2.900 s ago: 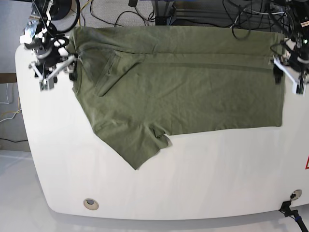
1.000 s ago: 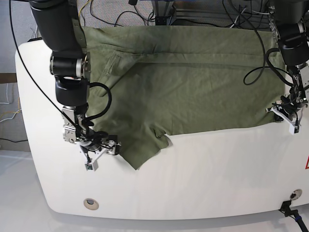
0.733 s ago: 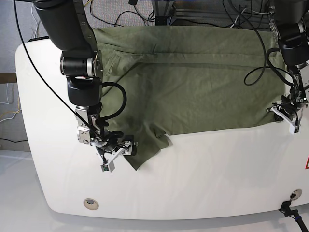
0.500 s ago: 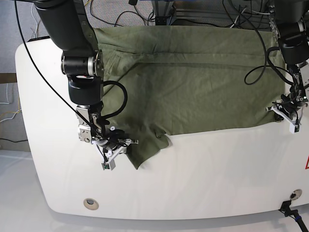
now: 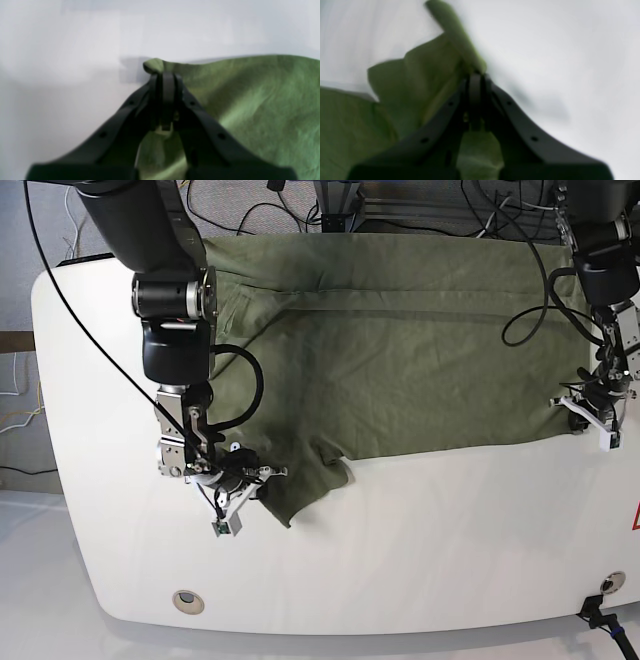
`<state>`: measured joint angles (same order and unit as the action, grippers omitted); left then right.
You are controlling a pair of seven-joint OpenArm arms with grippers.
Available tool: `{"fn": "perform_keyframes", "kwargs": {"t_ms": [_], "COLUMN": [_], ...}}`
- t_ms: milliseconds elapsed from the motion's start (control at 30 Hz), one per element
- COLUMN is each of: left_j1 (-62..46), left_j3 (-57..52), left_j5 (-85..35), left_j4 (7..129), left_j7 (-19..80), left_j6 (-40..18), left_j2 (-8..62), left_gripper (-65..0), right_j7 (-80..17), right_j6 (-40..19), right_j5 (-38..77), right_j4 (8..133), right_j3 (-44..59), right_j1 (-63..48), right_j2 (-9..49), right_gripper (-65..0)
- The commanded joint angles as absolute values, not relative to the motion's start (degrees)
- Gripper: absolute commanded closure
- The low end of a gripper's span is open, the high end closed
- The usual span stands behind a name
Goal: Fold the T-shirt properly
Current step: 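Fold the grasped edge over toward the hem with both grippers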
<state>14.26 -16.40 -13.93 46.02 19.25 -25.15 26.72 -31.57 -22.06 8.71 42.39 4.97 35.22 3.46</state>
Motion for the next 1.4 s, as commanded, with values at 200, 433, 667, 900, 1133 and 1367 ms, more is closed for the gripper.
{"fn": "perform_keyframes", "kwargs": {"t_ms": [200, 433, 667, 900, 1133, 1367], "left_j1": [11.82, 1.89, -3.38, -6.46, -10.24, -16.13], "left_j3": [-16.66, -20.35, -23.96, -27.65, -32.31, -33.36], "left_j5": [-13.93, -13.93, -13.85, -13.85, -13.93, -18.07], "left_j4": [47.78, 60.97, 72.22, 77.23, 79.78, 83.03], "left_j7": [7.78, -3.03, -3.03, -3.03, -3.03, -3.12], "left_j6": [-25.1, -25.01, -25.01, -25.01, -25.01, -25.1], "left_j2": [27.65, 23.25, 20.44, 20.44, 20.44, 20.35], "left_gripper": [0.0, 0.0, 0.0, 0.0, 0.0, 0.0], "right_j7": [-42.07, -50.07, -58.33, -58.77, -58.77, -58.77], "right_j6": [-22.29, -22.29, -22.37, -22.46, -22.46, -26.07], "right_j5": [9.27, 9.36, 9.36, 9.45, 9.45, 9.45], "right_j4": [63.08, 81.98, 97.8, 107.12, 114.86, 115.74], "right_j3": [5.05, 5.05, 5.05, 5.05, 5.05, 5.32], "right_j1": [28.88, 19.56, 12.79, 5.49, -2.33, -7.78], "right_j2": [2.51, 2.42, 2.59, 2.77, 2.77, 2.77], "right_gripper": [0.0, 0.0, 0.0, 0.0, 0.0, 0.0]}}
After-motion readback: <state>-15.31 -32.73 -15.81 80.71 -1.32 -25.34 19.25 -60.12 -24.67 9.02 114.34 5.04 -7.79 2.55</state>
